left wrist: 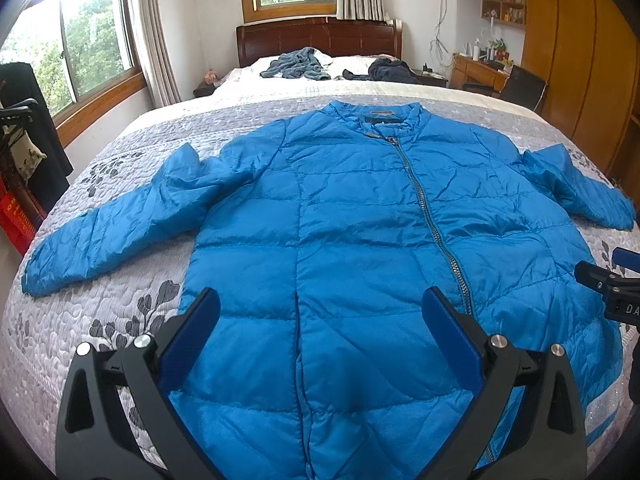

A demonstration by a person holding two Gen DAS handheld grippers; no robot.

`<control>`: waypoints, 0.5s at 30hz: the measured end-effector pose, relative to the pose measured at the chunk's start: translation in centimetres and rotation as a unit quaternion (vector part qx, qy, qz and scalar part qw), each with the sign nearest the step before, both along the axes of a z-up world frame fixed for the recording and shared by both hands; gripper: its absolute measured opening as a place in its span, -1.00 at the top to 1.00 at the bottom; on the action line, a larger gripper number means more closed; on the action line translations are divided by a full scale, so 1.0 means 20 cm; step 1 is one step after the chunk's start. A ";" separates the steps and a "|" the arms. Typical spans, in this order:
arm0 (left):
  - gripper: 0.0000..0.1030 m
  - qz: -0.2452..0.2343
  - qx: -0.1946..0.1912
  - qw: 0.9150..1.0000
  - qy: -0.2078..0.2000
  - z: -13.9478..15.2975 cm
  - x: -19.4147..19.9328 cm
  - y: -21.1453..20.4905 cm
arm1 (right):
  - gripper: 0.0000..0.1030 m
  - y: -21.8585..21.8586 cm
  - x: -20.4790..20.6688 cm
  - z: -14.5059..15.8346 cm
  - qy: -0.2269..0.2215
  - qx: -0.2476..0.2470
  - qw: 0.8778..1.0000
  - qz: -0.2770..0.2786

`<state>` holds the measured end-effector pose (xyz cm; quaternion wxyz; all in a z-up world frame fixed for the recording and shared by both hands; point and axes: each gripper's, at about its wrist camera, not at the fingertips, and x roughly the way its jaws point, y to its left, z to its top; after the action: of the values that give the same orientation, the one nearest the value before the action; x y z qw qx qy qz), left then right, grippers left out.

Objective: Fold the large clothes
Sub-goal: 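Grasp the blue jacket sleeve cuff with the right tool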

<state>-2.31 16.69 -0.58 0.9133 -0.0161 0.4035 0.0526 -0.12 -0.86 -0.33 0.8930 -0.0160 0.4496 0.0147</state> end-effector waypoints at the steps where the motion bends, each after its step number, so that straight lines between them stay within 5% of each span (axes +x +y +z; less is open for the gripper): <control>1: -0.94 -0.005 -0.003 1.000 0.002 0.00 0.02 -0.01 | -0.93 -0.02 0.00 0.00 -0.006 0.006 1.000 0.001; 4: -0.94 -0.023 -0.011 1.000 0.010 0.01 0.11 -0.06 | -0.93 -0.17 0.04 0.01 -0.009 0.044 0.999 -0.002; 8: -0.94 -0.047 -0.006 0.999 0.017 0.04 0.27 -0.18 | -0.93 -0.55 0.17 0.02 0.016 0.087 0.993 -0.072; 15: -0.94 -0.055 -0.014 0.998 0.004 0.08 0.58 -0.42 | -0.93 -1.37 0.46 -0.07 0.077 0.120 0.968 -0.207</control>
<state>9.24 8.22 0.99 0.9131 -0.0068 0.4077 -0.0034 9.04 -28.25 -1.63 0.8348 0.1856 0.5051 -0.1161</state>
